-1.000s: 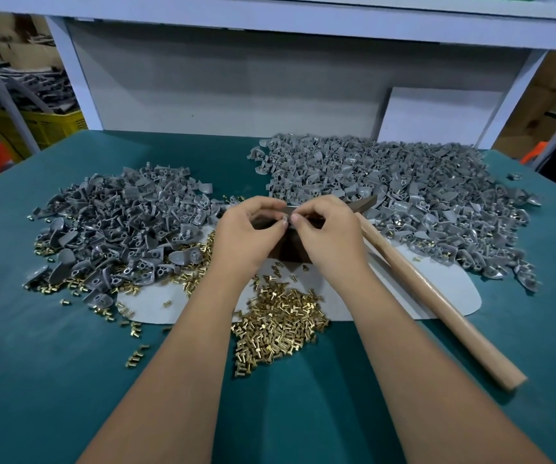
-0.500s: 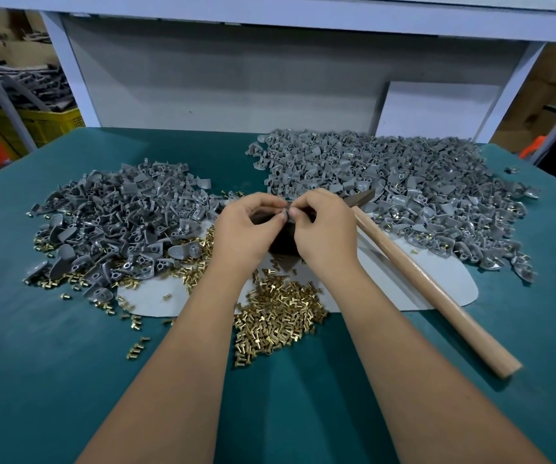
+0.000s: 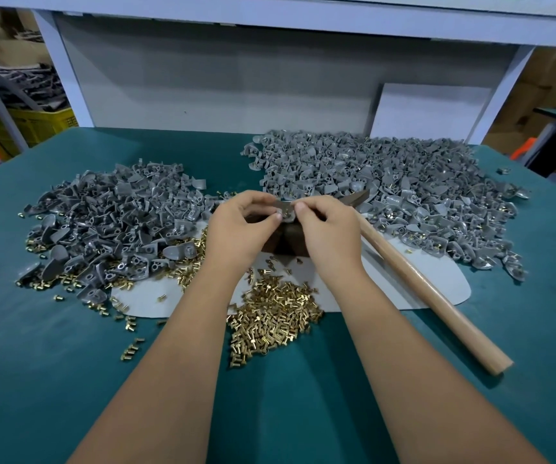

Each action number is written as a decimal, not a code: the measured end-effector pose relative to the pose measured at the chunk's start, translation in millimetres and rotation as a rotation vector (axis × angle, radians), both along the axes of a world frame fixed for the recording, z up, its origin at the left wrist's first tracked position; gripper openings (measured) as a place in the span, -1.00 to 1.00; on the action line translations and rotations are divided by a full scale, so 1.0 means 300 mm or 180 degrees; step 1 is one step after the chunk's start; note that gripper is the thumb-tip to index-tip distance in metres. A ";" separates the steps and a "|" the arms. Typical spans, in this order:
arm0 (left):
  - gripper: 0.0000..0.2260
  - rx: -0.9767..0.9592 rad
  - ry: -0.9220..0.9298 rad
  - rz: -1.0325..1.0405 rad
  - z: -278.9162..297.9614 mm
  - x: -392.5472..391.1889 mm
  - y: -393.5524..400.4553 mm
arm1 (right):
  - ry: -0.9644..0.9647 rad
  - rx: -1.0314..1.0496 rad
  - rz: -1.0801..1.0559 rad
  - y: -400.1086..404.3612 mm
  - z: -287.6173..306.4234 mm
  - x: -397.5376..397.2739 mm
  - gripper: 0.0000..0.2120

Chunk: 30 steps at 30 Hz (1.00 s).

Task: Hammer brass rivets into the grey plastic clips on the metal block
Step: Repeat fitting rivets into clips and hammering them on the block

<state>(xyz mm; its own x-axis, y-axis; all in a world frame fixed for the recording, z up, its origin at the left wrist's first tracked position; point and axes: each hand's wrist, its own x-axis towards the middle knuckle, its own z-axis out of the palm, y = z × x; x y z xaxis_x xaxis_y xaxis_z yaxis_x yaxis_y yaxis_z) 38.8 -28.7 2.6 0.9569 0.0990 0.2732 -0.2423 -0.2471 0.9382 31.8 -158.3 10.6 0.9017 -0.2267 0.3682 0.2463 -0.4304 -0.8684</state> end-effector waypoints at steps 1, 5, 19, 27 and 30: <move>-0.80 -0.0019 0.0039 0.0016 0.002 0.001 0.001 | 0.0084 0.0289 -0.0018 0.001 0.005 0.000 -0.84; -0.78 -0.0093 0.0108 -0.0012 0.006 0.002 0.002 | 0.0202 0.0556 0.0004 -0.001 0.019 0.002 -0.83; -0.83 -0.0180 -0.0053 -0.0161 -0.003 0.002 0.003 | -0.0257 -0.0743 -0.0131 0.020 0.001 0.026 -0.90; -0.82 -0.0187 -0.0059 -0.0150 -0.009 0.008 0.006 | -0.0362 -0.0866 -0.0265 0.027 -0.013 0.032 -0.89; -0.83 -0.0136 -0.0078 -0.0127 -0.007 0.006 0.006 | -0.0304 -0.0913 -0.0185 0.023 -0.010 0.028 -0.89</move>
<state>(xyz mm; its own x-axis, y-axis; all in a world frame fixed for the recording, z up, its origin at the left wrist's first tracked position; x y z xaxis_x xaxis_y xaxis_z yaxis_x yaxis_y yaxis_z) 40.6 -27.0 0.4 0.9534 0.0730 0.2928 -0.2741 -0.1968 0.9414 40.1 -151.5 7.5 0.8485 -0.1516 0.5070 0.2887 -0.6704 -0.6836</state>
